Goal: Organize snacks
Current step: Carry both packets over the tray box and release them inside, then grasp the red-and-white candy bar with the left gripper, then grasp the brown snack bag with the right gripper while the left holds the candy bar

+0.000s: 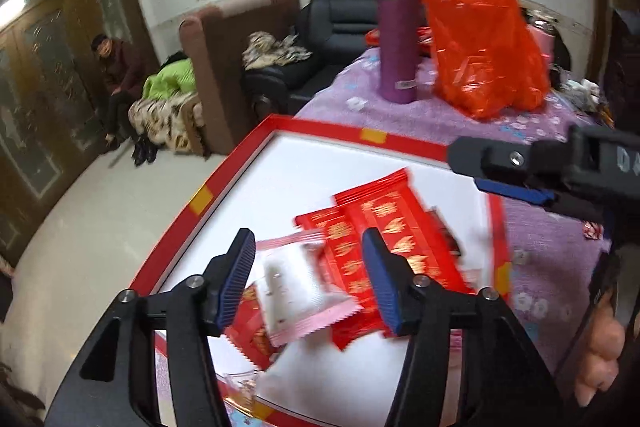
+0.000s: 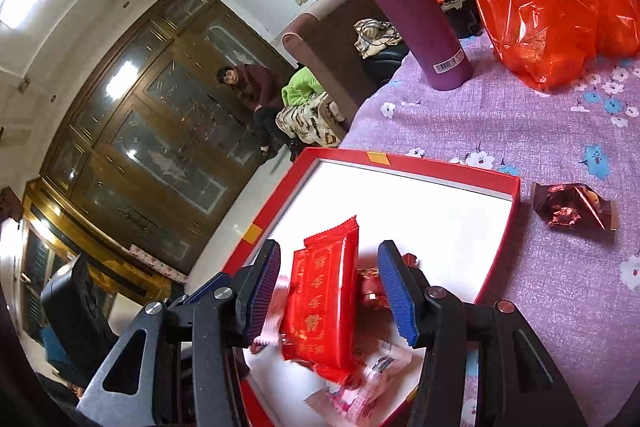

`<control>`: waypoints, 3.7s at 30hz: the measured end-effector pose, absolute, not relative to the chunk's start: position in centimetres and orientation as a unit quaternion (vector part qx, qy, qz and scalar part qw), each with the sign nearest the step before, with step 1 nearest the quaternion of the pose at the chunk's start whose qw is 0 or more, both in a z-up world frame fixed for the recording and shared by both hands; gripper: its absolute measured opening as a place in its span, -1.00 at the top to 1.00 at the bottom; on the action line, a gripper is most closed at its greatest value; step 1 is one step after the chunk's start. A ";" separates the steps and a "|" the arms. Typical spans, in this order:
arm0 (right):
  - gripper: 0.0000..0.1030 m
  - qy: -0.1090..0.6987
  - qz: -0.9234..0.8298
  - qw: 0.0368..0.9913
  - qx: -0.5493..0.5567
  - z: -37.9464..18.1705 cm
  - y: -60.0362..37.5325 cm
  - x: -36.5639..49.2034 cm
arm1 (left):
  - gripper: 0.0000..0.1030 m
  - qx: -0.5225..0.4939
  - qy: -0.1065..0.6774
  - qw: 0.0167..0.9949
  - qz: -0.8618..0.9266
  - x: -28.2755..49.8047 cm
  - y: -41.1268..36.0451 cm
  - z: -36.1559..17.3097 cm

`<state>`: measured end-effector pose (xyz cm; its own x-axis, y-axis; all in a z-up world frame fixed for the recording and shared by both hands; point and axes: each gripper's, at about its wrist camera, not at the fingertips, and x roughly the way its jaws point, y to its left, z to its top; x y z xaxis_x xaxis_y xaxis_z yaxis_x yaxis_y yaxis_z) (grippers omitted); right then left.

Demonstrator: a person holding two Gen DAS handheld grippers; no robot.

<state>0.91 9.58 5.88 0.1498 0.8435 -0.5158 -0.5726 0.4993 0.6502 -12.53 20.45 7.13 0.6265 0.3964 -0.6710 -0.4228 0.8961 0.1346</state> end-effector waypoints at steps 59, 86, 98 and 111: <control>-0.24 0.506 0.412 0.757 0.024 6.6 -15.3 7.1 | 0.45 0.033 0.499 0.866 -0.020 -4.6 4.0 2.5; -0.03 0.510 0.325 0.790 -0.099 3.3 -11.7 6.7 | 0.27 0.018 0.501 0.865 -0.024 -5.0 4.4 2.0; 0.81 0.515 0.332 0.784 0.097 4.2 -16.3 10.0 | 0.57 -0.002 0.488 0.872 -0.035 -5.1 4.4 2.1; -0.37 0.543 0.334 0.770 0.025 2.8 -12.6 8.9 | 0.56 -0.028 0.476 0.878 -0.050 -5.6 4.3 3.5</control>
